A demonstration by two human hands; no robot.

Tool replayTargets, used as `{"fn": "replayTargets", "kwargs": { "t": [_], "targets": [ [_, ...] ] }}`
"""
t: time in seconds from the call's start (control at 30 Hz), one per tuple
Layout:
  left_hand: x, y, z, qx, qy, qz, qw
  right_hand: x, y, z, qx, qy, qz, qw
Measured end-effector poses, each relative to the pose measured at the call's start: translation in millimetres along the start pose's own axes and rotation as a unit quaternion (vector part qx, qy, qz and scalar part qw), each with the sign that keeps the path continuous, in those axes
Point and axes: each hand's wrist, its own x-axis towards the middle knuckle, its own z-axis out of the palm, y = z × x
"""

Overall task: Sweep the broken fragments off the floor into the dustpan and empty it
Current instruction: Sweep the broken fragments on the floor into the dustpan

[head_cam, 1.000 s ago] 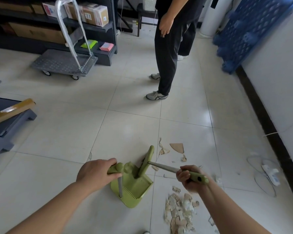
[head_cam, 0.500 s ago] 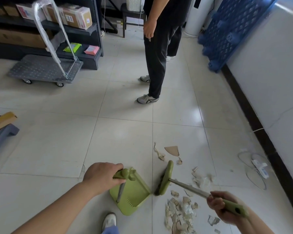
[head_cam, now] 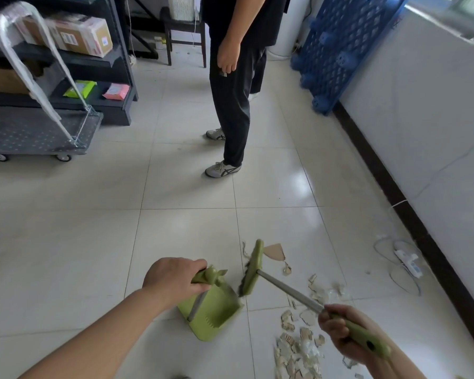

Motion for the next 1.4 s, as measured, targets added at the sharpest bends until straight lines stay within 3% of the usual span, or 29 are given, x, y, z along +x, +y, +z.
{"fn": "replayTargets", "kwargs": {
  "t": [0.27, 0.47, 0.77, 1.0, 1.17, 1.27, 1.4],
  "targets": [
    [51.9, -18.2, -16.5, -0.006, 0.005, 0.014, 1.0, 85.1, -40.1, 82.2, 0.032, -0.041, 0.008, 0.999],
    [81.8, -40.2, -14.2, -0.024, 0.03, 0.009, 0.999, 139.1, -63.4, 102.5, 0.109, -0.05, 0.001, 0.993],
    [97.9, -51.3, -23.9, -0.03, 0.026, 0.027, 0.999, 113.0, -75.8, 44.2, 0.173, -0.03, 0.004, 0.984],
    [109.1, -34.9, -28.5, -0.012, -0.004, 0.06, 0.998, 69.3, -47.1, -3.4, 0.23, 0.044, -0.008, 0.972],
    [119.4, -13.5, -28.0, 0.024, -0.028, 0.104, 0.994, 40.6, -35.0, -17.9, 0.21, -0.006, 0.025, 0.977],
    [131.2, 2.7, -31.0, 0.036, -0.038, 0.122, 0.991, 30.4, -35.9, -27.8, 0.22, 0.055, 0.01, 0.974],
    [150.9, 26.8, -35.3, 0.046, -0.04, 0.148, 0.987, 22.4, -46.0, -32.0, 0.221, 0.079, -0.013, 0.972]
  ]
}}
